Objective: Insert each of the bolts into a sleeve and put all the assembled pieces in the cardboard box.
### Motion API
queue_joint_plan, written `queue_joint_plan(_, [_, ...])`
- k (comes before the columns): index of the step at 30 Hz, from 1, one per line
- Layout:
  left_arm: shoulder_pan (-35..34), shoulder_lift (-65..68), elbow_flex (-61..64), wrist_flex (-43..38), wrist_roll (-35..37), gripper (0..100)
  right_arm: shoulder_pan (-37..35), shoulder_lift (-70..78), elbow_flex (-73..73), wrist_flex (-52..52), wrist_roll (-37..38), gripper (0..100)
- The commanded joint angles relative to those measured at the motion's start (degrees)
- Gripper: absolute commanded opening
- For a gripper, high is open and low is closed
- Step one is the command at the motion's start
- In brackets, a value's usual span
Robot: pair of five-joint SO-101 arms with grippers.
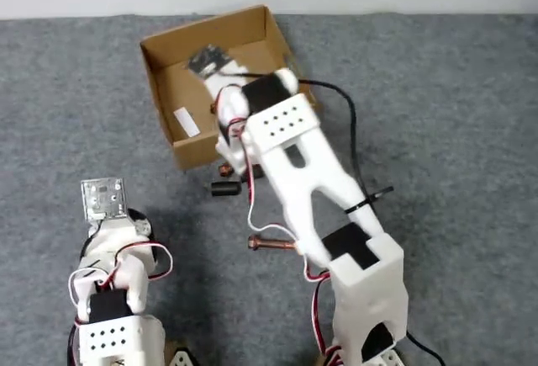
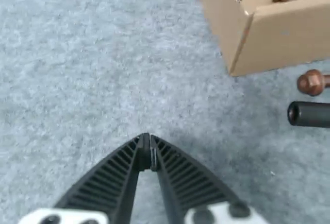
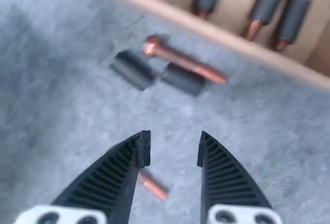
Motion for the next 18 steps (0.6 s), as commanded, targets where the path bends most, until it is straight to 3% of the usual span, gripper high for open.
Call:
queue_joint_plan(1, [-0.35,-0.53,-0.31,-1.23,-0.44,0,-2.77,-1.01,-0.97,1.98,0.62,14.3])
queue_joint_plan(9, [-0.18,-0.53,-0.31,-1.23,-0.44,0,-8.48,8.92,-1.05,-0.13,11.25,14.4])
queue_joint_plan(18, [-0.09,-0.53,-0.22,-1.23,-0.44,0,-8.48,14.29,-1.05,-9.98,16.44,14.4])
